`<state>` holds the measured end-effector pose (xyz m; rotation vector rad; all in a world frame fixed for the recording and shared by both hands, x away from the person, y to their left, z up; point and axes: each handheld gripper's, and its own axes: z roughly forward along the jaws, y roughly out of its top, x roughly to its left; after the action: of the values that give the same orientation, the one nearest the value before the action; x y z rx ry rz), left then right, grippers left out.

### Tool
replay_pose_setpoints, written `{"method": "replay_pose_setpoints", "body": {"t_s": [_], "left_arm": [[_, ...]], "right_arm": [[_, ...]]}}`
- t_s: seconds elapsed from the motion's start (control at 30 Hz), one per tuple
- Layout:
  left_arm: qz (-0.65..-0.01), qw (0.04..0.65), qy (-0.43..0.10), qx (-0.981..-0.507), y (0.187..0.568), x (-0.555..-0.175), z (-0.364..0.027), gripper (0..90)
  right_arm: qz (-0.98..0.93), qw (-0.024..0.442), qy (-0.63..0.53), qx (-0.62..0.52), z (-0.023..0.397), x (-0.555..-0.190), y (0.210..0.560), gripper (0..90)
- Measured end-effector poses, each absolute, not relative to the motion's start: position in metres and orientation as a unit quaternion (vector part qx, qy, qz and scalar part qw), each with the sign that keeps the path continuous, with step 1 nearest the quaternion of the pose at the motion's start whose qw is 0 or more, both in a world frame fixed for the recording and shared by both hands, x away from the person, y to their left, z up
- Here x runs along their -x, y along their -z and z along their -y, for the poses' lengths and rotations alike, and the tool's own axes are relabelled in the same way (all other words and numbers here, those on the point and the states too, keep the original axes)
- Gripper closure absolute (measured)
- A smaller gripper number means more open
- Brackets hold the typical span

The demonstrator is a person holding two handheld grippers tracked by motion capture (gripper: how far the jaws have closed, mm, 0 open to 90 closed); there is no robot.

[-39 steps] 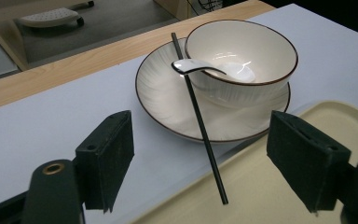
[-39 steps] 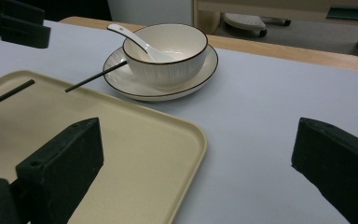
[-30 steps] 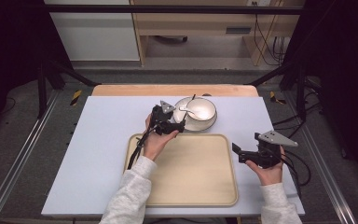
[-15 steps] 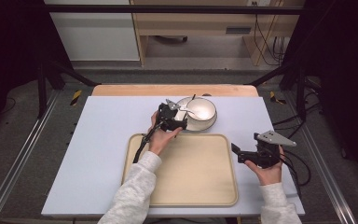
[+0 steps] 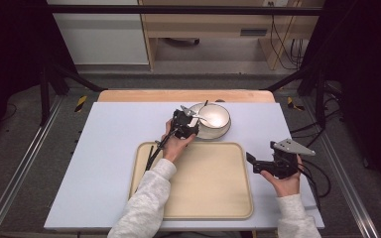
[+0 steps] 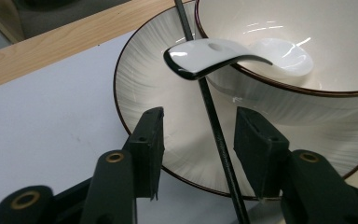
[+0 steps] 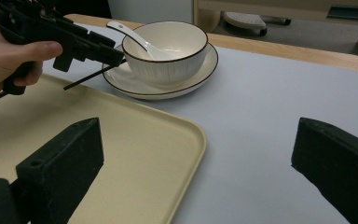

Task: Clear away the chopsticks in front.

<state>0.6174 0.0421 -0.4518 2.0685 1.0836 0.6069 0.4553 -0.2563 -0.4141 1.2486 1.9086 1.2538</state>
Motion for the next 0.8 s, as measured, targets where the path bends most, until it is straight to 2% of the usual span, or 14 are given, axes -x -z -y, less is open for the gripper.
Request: {"method": "replay_pose_setpoints", "body": {"t_s": [0.63, 0.8], "left_arm": [[-0.43, 0.353, -0.24, -0.796, 0.4605, -0.62, -0.0369, 81.5], [-0.431, 0.355, -0.245, -0.793, 0.4596, -0.6191, -0.0361, 84.4]], "right_arm": [[-0.707, 0.266, -0.464, -0.464, 0.2566, -0.4554, 0.4143, 2.7], [-0.706, 0.266, -0.464, -0.464, 0.2566, -0.4554, 0.4141, 2.7]]}}
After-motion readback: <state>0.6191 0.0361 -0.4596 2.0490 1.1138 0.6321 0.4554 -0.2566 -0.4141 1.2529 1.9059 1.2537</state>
